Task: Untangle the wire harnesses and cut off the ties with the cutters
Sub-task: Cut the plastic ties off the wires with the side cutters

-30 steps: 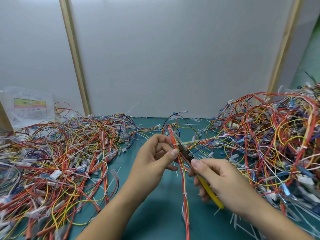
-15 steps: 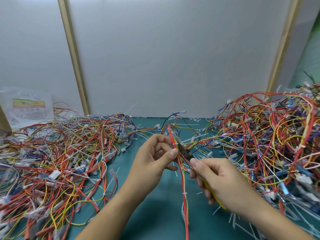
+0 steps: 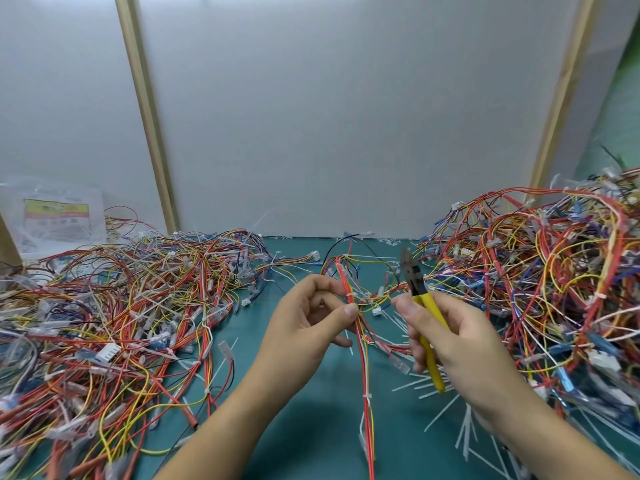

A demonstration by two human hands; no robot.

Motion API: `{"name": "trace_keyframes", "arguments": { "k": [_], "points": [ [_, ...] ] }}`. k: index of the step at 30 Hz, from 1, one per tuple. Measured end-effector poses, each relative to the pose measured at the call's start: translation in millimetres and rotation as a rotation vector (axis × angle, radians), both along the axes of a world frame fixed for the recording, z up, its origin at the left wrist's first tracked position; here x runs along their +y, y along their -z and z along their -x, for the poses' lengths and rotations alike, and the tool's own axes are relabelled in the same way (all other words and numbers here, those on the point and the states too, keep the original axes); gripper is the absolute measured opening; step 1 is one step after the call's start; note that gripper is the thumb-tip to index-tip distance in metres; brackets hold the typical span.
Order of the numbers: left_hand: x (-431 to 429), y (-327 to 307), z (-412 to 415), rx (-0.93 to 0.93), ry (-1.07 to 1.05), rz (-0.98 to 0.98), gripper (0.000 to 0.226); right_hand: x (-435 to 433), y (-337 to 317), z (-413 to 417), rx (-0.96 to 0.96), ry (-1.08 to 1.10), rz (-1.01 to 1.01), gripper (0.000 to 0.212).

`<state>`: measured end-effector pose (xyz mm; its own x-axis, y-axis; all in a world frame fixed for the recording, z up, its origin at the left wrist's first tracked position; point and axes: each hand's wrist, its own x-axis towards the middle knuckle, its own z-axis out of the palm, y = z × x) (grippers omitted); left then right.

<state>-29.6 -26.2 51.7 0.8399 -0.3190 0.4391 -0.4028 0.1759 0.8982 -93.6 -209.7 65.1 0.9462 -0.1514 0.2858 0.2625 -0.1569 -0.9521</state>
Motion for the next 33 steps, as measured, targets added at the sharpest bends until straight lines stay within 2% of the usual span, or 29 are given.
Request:
{"name": "trace_keyframes", "arguments": {
  "k": [2,5,8,10,12,14,16,18,21,23,28,33],
  "points": [
    [-2.1,1.9,2.8,-0.033,0.026,-0.072,0.022,-0.2,0.6,-0.9,-0.005,0.000,-0.038,0.019],
    [-7.3,7.1,7.3,-0.069,0.096,-0.224,0.023,0.3,3.8,-2.7,0.058,-0.014,-0.080,0.026],
    [-8.3,10.7,9.3,-0.134,0.173,-0.383,0.015,2.0,6.9,-2.0,0.146,-0.061,-0.073,0.010],
    [-7.3,9.3,9.9,-0.158,0.167,-0.414,0.010,1.3,7.2,-1.6,0.178,-0.050,-0.057,0.005],
    [-6.4,6.9,9.3,-0.140,0.064,-0.339,0.014,-0.5,6.0,-2.0,0.193,-0.016,-0.046,0.003],
    [-3.7,7.0,2.2,-0.117,-0.145,-0.231,0.010,-0.9,4.3,-1.8,0.205,-0.017,-0.068,0.003],
    [0.1,8.7,-6.2,-0.134,-0.347,-0.252,0.008,0.3,3.2,-0.9,0.217,-0.047,-0.075,0.004],
    [1.8,11.6,-10.4,-0.151,-0.378,-0.389,0.012,1.7,2.9,-0.3,0.225,-0.074,-0.057,0.006],
    [-0.6,16.8,-10.9,-0.153,-0.278,-0.534,0.016,3.6,1.8,0.4,0.238,-0.103,-0.033,0.007],
    [-1.3,15.5,-12.3,-0.096,-0.242,-0.502,0.011,3.6,1.4,0.6,0.239,-0.106,-0.015,0.007],
    [0.5,9.9,-13.6,0.099,-0.170,-0.279,0.006,1.8,2.3,0.6,0.207,-0.065,0.082,0.009],
    [0.4,8.9,-13.2,0.213,-0.114,-0.096,0.016,-3.5,2.9,-0.5,0.090,0.069,0.345,0.011]
  ]
}}
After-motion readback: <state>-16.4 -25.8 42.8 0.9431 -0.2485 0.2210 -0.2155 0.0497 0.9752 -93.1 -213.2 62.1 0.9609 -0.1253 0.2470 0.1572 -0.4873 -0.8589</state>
